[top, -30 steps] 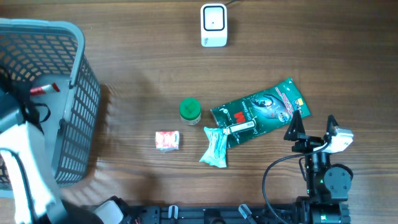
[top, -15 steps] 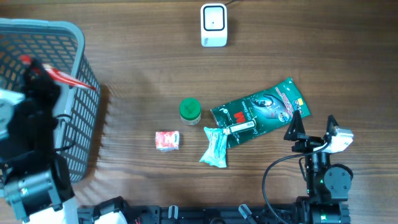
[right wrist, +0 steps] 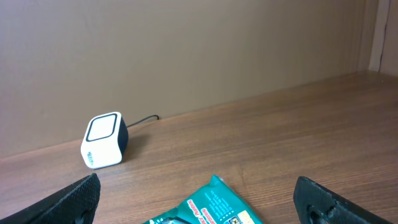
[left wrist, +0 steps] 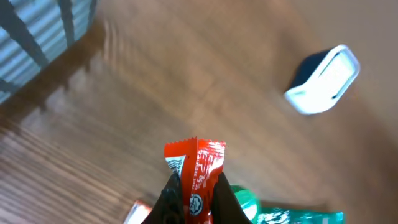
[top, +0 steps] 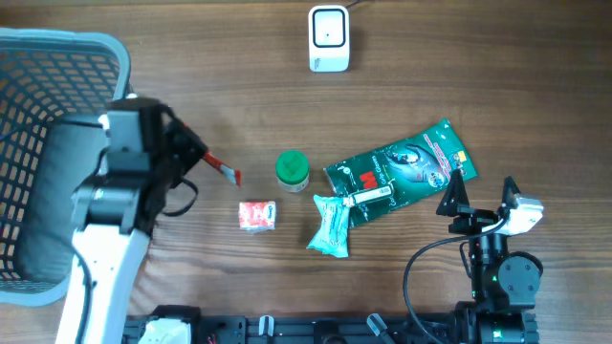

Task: Scan the item barcode
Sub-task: 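Lower the red bar beside the Kleenex pack and open the left gripper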

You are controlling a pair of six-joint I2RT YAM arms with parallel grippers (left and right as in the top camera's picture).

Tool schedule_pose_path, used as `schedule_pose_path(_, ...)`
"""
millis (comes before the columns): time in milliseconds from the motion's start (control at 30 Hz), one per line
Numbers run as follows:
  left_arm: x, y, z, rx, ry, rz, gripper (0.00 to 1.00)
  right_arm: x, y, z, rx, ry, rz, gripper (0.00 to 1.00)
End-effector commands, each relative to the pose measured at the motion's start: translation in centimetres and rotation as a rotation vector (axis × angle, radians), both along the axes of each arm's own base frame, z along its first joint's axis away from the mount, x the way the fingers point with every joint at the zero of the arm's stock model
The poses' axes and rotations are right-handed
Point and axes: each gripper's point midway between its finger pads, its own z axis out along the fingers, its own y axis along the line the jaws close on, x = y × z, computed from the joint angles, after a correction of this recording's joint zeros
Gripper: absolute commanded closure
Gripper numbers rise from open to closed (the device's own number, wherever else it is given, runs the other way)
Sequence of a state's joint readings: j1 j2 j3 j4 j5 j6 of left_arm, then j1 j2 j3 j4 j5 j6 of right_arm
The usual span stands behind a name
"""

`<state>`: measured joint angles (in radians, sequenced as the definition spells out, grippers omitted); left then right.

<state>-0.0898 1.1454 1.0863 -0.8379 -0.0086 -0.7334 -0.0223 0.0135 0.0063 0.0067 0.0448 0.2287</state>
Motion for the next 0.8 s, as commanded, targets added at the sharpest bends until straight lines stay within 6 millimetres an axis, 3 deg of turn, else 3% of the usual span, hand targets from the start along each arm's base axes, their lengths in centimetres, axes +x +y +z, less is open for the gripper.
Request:
schedule_pose_path(0, 0.5, -0.3, -2.5, 0.058, 0.085, -0.023, 0.96, 0.0, 0.2, 0.2, -0.017, -0.007, 0.013, 0.00)
schedule_pose_path(167, 0.8, -2.4, -5.9, 0.081, 0.192, -0.091, 0.96, 0.0, 0.3, 0.2, -0.017, -0.007, 0.013, 0.00)
schedule_pose_path(267, 0.7, -3.6, -7.9, 0.179, 0.248, -0.153, 0.96, 0.0, 0.3, 0.2, -0.017, -0.007, 0.013, 0.00)
schedule_pose_path(400, 0.9, -3.3, -10.2, 0.339, 0.305, -0.153, 0.96, 0.0, 0.3, 0.2, -0.017, -0.007, 0.013, 0.00)
schedule_pose_path(533, 0.5, -3.2, -13.7, 0.436, 0.417, -0.239, 0.96, 0.0, 0.3, 0.2, -0.017, -0.007, 0.013, 0.00)
schedule_pose_path(767, 0.4, -3.5, -18.0, 0.455, 0.510, -0.286, 0.96, 0.0, 0.2, 0.2, -0.017, -0.007, 0.013, 0.00)
